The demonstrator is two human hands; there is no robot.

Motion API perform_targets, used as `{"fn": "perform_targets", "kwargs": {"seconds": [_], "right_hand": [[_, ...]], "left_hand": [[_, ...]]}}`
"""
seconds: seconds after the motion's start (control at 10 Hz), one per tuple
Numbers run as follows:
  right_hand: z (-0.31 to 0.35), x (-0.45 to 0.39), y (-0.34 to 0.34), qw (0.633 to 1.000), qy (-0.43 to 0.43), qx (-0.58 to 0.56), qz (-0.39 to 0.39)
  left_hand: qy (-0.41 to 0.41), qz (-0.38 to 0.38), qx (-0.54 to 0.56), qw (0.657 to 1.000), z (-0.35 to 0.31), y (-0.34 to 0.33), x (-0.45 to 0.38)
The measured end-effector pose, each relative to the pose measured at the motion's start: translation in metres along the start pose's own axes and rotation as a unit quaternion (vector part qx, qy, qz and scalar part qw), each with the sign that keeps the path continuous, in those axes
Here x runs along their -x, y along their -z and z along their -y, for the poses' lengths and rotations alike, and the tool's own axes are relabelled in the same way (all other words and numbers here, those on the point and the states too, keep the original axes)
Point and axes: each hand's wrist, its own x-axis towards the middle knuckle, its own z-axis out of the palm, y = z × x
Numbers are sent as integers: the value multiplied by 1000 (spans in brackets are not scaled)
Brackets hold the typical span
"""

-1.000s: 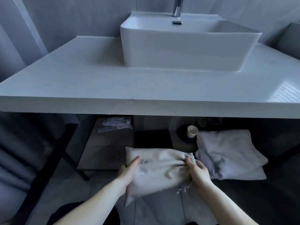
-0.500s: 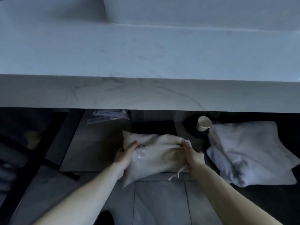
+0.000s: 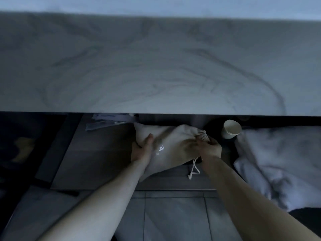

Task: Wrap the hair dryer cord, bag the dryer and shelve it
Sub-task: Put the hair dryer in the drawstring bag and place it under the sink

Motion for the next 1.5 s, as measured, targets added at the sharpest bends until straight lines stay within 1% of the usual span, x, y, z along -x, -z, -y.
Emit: {"fn": "perform_targets", "kwargs": {"seconds": [0.1, 0.2, 0.3, 0.4, 0.5, 0.6, 0.7, 0.8, 0.9, 1.0, 1.1, 1.2, 1.3, 1.4, 1.5], "right_hand": [[-17, -6, -1, 1000, -8, 17, 19], [-26, -20, -6, 998, -38, -51, 19], [-34, -19, -6, 999, -45, -24, 15], [-50, -23, -2, 997, -37, 71, -23], [-56, -22, 12, 977, -1, 200, -72], [-60, -20, 24, 969, 6, 237, -71], [-54, -16, 30, 969, -8, 238, -70], [-49, -19, 29, 973, -17, 228, -46], [-50, -19, 27, 973, -23, 222, -50], [-47, -14, 21, 973, 35, 216, -66], [-39, -9, 12, 980, 72, 170, -77], [-39, -17, 8, 985, 71, 141, -67], [-44, -24, 9, 979, 67, 187, -41], [-47, -20, 14, 970, 57, 235, -42], [-58, -20, 22, 967, 57, 242, -64]], "left_hand": [[-2, 4, -25, 1000, 4, -6, -6], [-16, 7, -41, 999, 11, -10, -7], [-41, 19, -58, 997, 16, -9, -10], [-69, 20, -103, 992, 15, -3, -11], [-80, 7, -138, 987, 12, 2, -10], [-70, -4, -143, 987, 10, 3, -11], [-60, -1, -139, 989, 11, 2, -12], [-49, 2, -137, 989, 11, 2, -15], [-53, 18, -158, 986, 11, 5, -17], [-78, 20, -163, 983, 13, 7, -16], [-105, -11, -156, 982, 10, 7, -17], [-112, -11, -136, 984, 7, 5, -20], [-117, 3, -136, 984, 8, 0, -20], [-154, 15, -182, 971, 12, -3, -15], [-241, 13, -288, 927, 20, 5, -12]]}}
